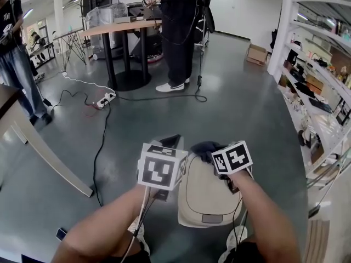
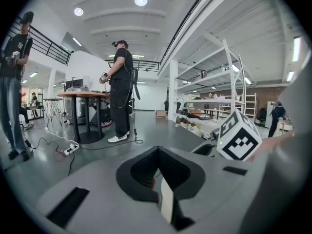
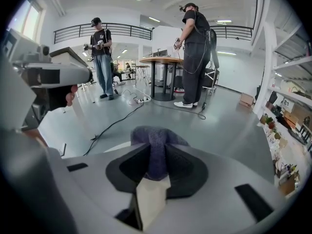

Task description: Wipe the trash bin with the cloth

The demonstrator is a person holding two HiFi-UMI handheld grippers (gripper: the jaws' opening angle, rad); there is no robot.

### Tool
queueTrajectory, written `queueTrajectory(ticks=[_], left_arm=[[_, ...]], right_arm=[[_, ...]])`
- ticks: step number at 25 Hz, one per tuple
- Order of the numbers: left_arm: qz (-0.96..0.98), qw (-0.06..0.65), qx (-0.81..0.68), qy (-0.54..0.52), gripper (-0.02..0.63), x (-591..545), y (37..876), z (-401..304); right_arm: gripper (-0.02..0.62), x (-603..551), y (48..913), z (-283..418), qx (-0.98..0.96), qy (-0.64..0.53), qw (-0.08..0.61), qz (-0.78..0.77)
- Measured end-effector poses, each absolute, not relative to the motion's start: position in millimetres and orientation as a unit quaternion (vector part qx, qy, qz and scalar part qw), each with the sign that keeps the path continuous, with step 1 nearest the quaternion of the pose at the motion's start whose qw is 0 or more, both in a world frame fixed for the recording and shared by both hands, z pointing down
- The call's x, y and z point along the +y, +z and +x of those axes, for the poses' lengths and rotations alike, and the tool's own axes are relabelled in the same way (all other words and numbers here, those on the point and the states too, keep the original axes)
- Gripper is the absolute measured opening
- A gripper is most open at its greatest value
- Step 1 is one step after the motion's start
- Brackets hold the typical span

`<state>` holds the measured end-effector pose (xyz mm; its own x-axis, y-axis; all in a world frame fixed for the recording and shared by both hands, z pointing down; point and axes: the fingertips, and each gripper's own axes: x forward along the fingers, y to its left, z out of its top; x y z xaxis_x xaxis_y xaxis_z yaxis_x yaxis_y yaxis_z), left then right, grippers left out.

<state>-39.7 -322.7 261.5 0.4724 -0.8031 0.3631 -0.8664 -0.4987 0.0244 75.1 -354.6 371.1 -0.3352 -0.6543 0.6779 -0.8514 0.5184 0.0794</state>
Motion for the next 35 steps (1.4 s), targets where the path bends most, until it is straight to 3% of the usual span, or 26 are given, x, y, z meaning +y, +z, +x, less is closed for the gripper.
queueTrajectory(ticks=[35], left_arm=[[0.857, 0.083, -0.472, 0.19, 0.0, -317.7, 273.4, -15.8]], right_arm=[[0.092, -341.6, 372.3, 151.6, -0.755, 0.109, 0.381, 0.522]])
